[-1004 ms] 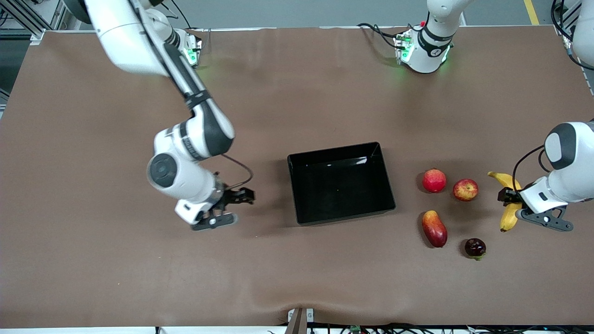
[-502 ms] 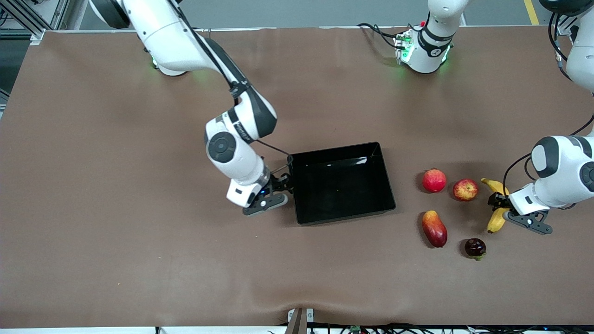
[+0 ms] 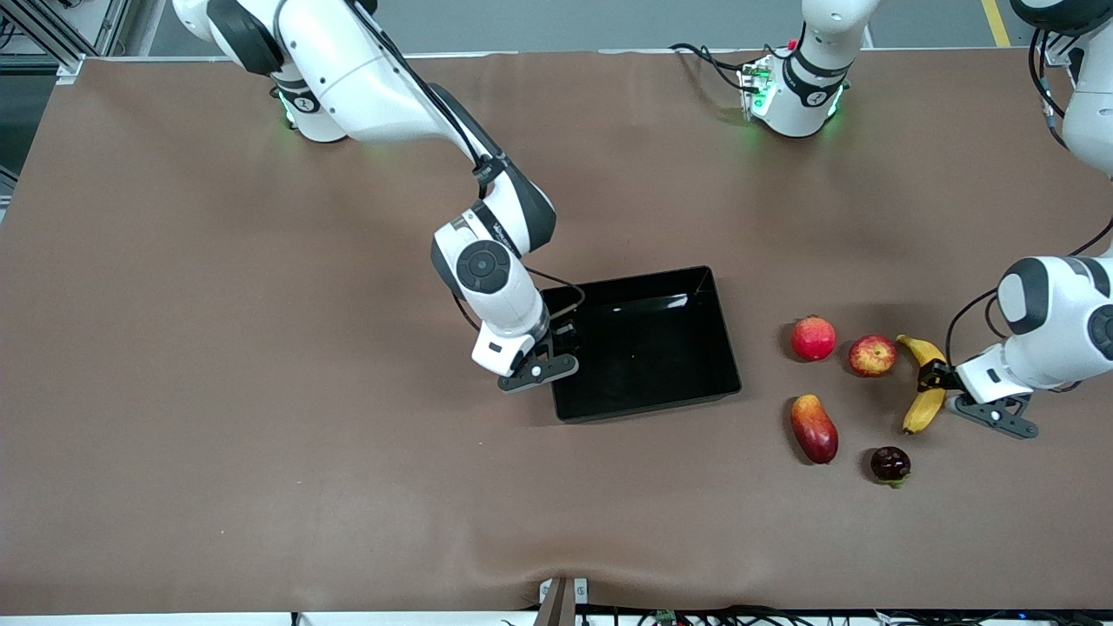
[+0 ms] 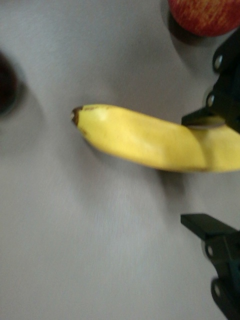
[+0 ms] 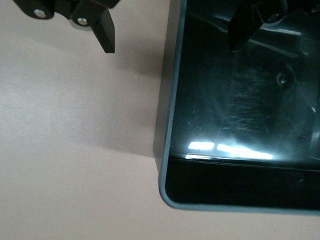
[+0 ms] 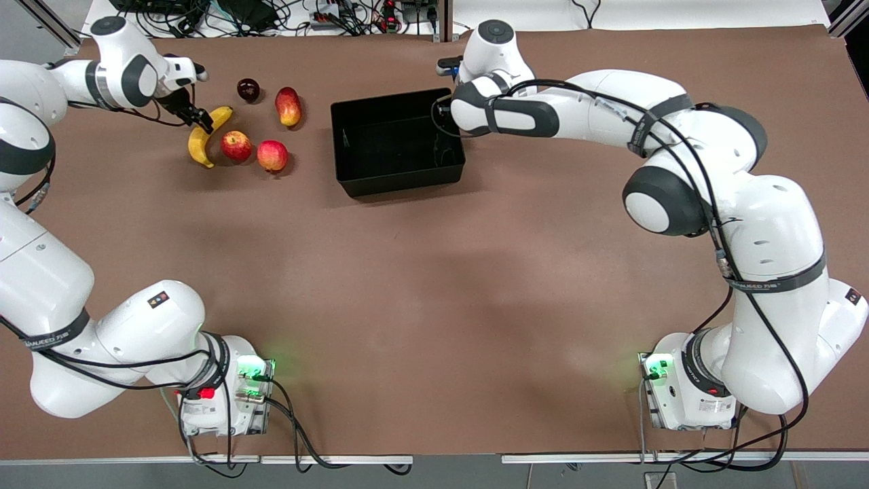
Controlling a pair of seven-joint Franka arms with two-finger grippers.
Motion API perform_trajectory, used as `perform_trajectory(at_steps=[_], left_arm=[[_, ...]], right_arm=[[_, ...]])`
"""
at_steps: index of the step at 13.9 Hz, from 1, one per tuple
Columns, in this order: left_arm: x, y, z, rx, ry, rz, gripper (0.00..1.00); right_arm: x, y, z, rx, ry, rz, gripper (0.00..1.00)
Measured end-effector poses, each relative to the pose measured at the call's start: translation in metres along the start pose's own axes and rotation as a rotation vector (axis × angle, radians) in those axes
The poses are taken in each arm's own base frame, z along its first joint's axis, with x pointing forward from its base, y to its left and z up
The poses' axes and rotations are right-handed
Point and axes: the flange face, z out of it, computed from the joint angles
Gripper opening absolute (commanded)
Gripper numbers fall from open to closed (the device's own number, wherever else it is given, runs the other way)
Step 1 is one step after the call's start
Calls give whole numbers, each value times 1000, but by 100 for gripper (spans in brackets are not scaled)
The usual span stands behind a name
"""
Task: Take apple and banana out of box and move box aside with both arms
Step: 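Release the banana with the left gripper while the right gripper grips the tray, then drag the empty tray away from the fruits with the right gripper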
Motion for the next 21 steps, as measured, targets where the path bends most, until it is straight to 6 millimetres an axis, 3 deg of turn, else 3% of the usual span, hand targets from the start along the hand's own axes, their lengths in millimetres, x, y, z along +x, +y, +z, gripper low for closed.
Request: perform_trajectory(at_steps=[1, 2, 3, 7, 10, 13, 15, 18, 21], left_arm=[[4, -4, -19, 19, 19, -10, 100], [11, -2, -44, 33, 24, -32, 100], [19, 7, -72, 32, 20, -74, 100], [53, 82, -203, 27, 20, -280, 100], [57, 142, -286, 46, -34, -396, 100], [54, 177, -360, 85, -71, -413, 100], [49, 185, -391, 91, -94, -414, 100], [41, 188, -408, 87, -134, -416, 100], [42, 206, -426, 63, -108, -408, 100]], right_arm=[[0, -1, 8, -3, -2, -3, 78], [0, -1, 15, -10, -4, -11, 33], [-1, -3, 22, -17, -6, -17, 0], [-1, -11, 20, -26, -7, 28, 0], [3, -9, 12, -39, -24, 42, 0], [11, 2, -7, -57, -43, 57, 0], [21, 14, -33, -59, -38, 82, 0], [37, 42, -79, -60, -40, 122, 0], [43, 92, -109, -88, -121, 164, 0]])
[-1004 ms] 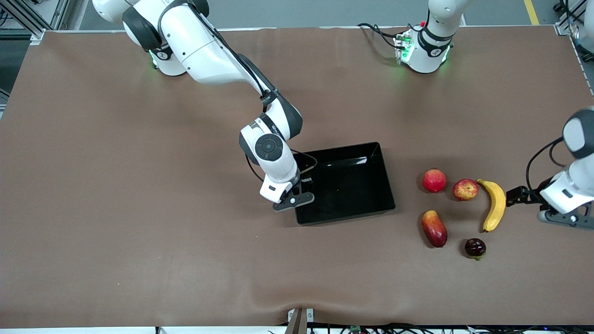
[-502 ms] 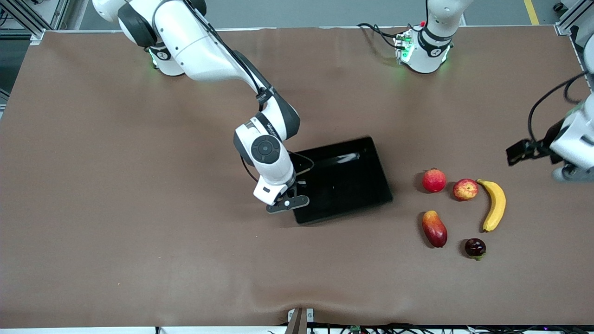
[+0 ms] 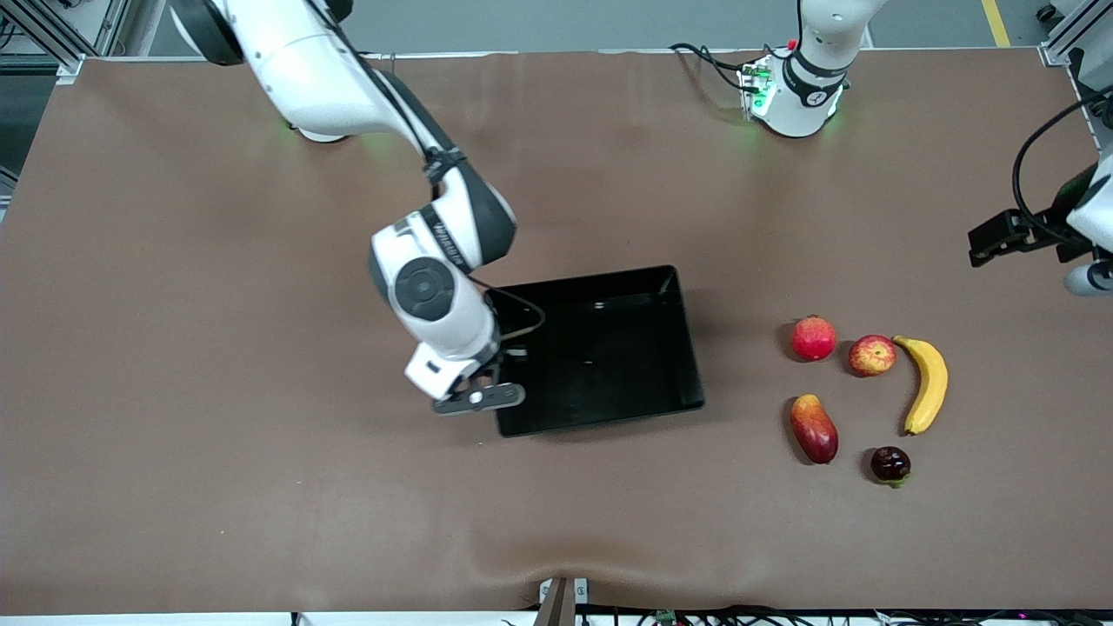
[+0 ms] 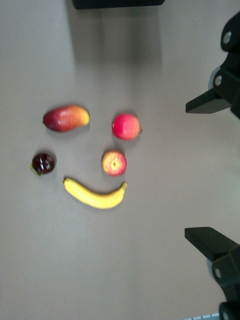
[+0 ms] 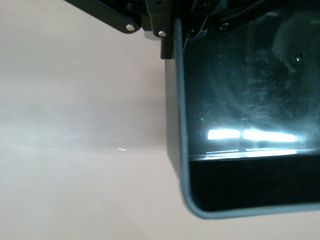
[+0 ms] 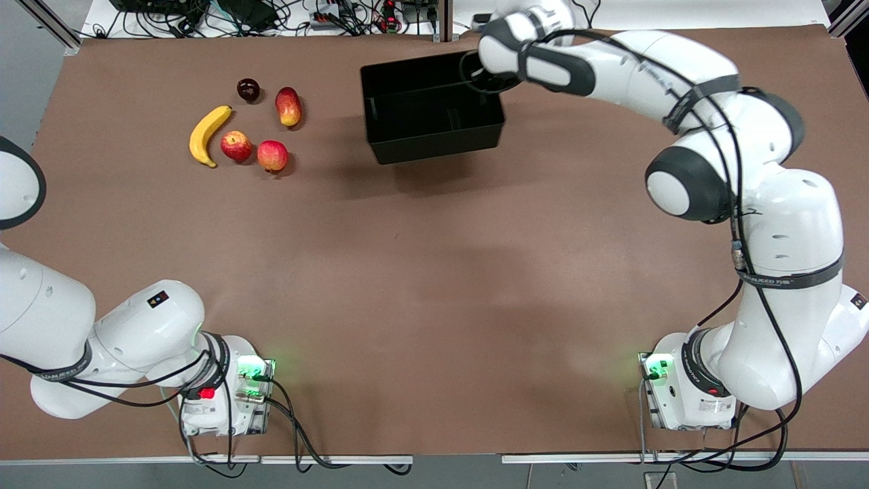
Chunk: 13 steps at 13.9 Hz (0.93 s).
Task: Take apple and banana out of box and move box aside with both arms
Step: 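Drag the empty tray away from the fruits with the right gripper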
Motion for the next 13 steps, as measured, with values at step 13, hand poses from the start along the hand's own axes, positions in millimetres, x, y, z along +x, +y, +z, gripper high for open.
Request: perform_trajectory(at_steps=[13], left_arm=[[-69, 16, -23, -31, 36, -52, 100]], right_arm=[[23, 458, -65, -14, 48, 128, 0]])
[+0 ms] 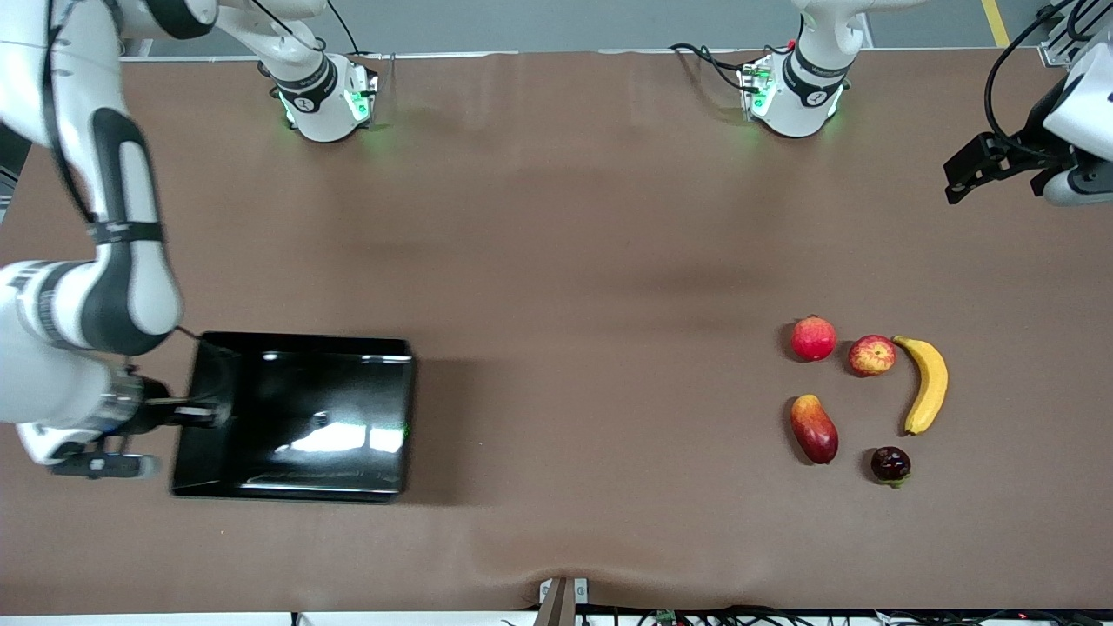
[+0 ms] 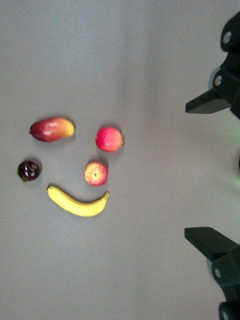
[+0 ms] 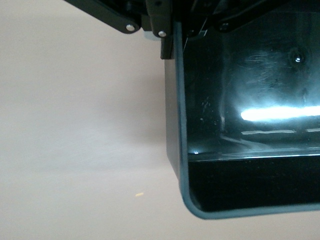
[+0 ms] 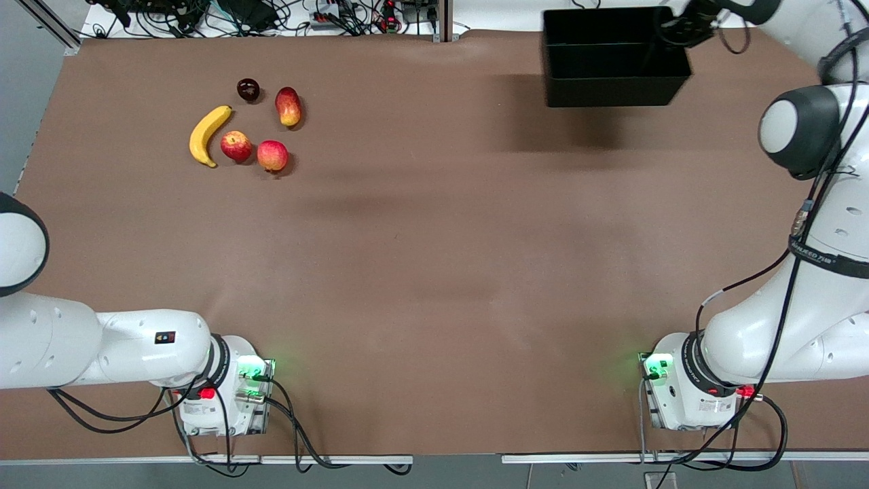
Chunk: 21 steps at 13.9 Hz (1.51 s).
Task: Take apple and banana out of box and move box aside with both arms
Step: 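Drag the empty tray away from the fruits with the right gripper, then open the right gripper and lift it off the tray rim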
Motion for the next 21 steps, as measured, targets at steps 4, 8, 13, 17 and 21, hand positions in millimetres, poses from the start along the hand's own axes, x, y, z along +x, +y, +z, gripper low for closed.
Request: perform_trajectory(at_steps=[4, 8, 13, 17, 21], left_arm=[[1, 0, 3, -7, -8, 0, 100], [0, -1, 5, -5, -26, -2, 100], [-1, -1, 5, -4, -32, -2, 100], [-2, -1, 5, -3, -36, -2, 100], [-3, -1, 5, -2, -44, -2, 100]], right_arm=[[-20, 88, 40, -25, 42, -64, 0], [-52, 140, 80, -28, 24, -13, 0], [-70, 163, 97, 2, 42, 63, 0], [-73, 167, 104, 15, 34, 81, 100], [-62, 158, 88, 17, 71, 64, 100]])
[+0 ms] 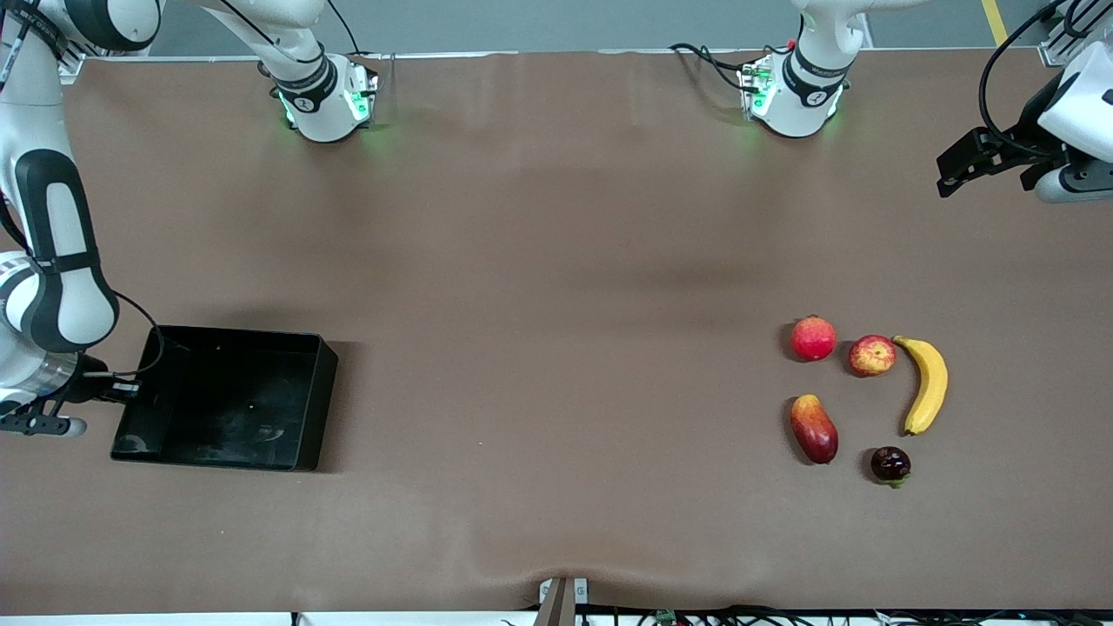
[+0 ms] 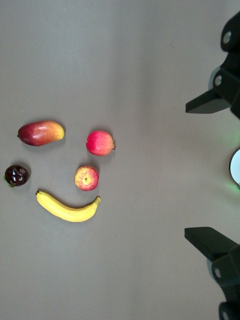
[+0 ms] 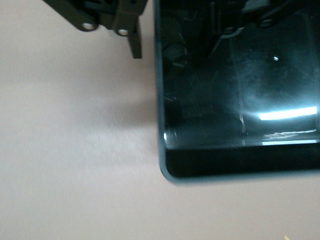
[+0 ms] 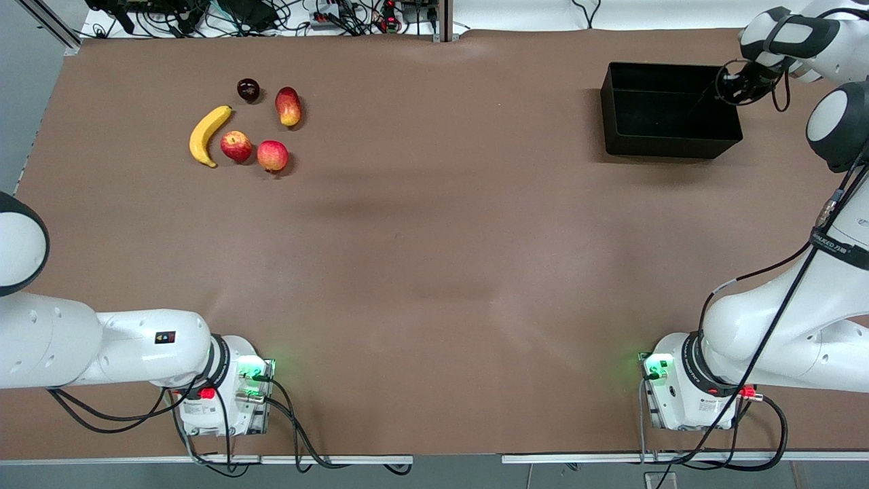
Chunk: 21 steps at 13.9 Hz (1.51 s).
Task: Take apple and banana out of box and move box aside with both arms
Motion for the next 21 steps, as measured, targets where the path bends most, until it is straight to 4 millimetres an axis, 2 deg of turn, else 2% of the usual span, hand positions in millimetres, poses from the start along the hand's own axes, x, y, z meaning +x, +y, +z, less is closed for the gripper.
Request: perform_trajectory(at_steps=[3, 5, 7, 10, 12, 15, 17, 21], left_arm=[[0, -1, 0, 0, 0, -2, 100], [0, -2, 1, 1, -7, -4, 100], [-1, -2, 1, 1, -12, -4, 100], [-2, -5, -1, 1, -10, -9, 100], [-5, -6, -4, 1, -5, -11, 100], [-7, -6, -8, 1, -1, -12, 100], [-9, -8, -9, 2, -7, -14, 100], [-15, -9, -16, 3, -2, -16, 100]], right_arm=[[19, -27, -49, -32, 36, -68, 100], [25, -57, -87, -65, 29, -71, 100], [22, -97, -124, -97, -13, -16, 100], [9, -178, -174, -101, -56, 37, 100], [-6, -207, -212, -100, -77, 40, 100], [-30, -221, -269, -95, -82, 28, 100], [-43, -221, -298, -94, -83, 30, 100], [-63, -219, -323, -89, -117, 38, 100]])
